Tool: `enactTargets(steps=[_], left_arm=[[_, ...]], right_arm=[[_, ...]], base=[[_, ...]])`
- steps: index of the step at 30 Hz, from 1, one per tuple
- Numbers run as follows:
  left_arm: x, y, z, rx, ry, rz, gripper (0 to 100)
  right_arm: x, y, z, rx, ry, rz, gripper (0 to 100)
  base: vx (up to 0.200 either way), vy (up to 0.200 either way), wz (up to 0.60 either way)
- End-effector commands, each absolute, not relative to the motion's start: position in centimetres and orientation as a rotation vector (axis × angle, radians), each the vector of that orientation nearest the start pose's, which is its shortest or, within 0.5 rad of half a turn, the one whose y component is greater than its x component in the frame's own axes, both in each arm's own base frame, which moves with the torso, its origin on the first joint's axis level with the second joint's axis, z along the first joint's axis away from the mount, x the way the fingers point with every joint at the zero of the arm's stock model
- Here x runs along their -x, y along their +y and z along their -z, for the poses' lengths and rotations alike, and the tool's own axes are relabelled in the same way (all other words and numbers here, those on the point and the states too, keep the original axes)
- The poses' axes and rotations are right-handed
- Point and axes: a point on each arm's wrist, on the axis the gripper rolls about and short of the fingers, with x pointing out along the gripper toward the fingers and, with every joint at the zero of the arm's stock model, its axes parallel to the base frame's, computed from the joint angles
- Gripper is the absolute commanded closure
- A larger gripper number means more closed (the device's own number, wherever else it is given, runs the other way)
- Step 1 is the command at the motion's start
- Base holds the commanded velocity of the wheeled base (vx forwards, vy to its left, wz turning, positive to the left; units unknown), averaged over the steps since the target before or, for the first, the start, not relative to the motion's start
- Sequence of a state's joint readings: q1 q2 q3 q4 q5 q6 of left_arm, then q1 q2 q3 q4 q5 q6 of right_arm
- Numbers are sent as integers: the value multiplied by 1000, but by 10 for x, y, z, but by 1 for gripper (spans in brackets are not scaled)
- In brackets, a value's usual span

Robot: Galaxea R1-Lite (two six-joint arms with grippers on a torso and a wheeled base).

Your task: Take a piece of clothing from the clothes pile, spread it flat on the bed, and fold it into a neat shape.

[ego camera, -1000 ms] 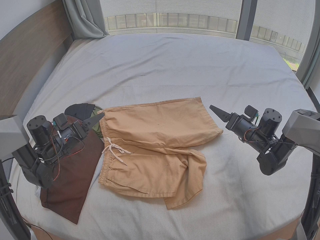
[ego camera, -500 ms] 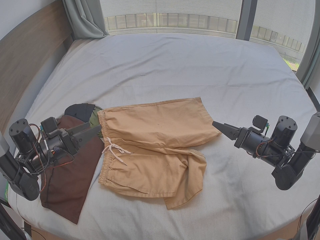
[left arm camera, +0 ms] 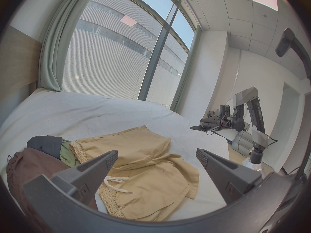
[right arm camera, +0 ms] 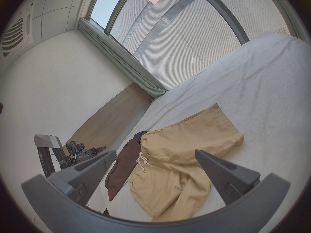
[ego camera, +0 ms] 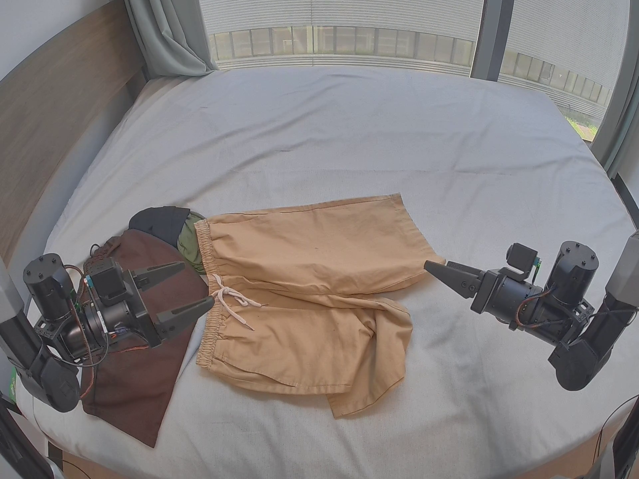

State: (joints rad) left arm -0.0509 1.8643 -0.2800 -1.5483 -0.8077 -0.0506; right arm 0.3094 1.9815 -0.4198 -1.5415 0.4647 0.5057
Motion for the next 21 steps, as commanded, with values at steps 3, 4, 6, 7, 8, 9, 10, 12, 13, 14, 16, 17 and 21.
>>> enactTargets(steps=[3,4,6,7,8,9,10,12,13,14,16,17,21], left_arm=[[-260,-27,-91,32,95,846,0],[-261,-27,-88,21,97,849,0],[-262,-28,-84,8,106,850,0],[-263,-28,-81,-2,111,849,0],[-263,-28,-80,-7,112,849,0],[-263,-28,-78,-12,113,851,0],[-263,-28,-78,-12,113,851,0],[-264,-28,-78,-13,114,851,0],[-263,-28,-78,-13,116,851,0],[-263,-28,-78,-13,116,851,0],[-263,-28,-78,-14,115,852,0],[-263,-28,-78,-14,113,855,0],[-263,-28,-78,-14,113,855,0]], right_arm=[[-267,102,-87,-479,290,-756,0],[-263,104,-83,-472,307,-761,0],[-262,107,-76,-456,334,-764,0],[-263,108,-69,-448,357,-760,0],[-264,108,-65,-444,367,-757,0],[-264,109,-61,-440,380,-756,0],[-264,109,-60,-439,382,-755,0],[-263,109,-52,-433,413,-749,0],[-263,109,-50,-433,421,-747,0],[-263,109,-48,-433,429,-747,0],[-264,109,-44,-435,444,-739,0],[-264,110,-41,-435,456,-740,0],[-264,113,-29,-440,503,-739,0]], base=[[0,0,0],[0,0,0],[0,0,0],[0,0,0],[0,0,0],[0,0,0],[0,0,0],[0,0,0],[0,0,0],[0,0,0],[0,0,0],[0,0,0],[0,0,0]])
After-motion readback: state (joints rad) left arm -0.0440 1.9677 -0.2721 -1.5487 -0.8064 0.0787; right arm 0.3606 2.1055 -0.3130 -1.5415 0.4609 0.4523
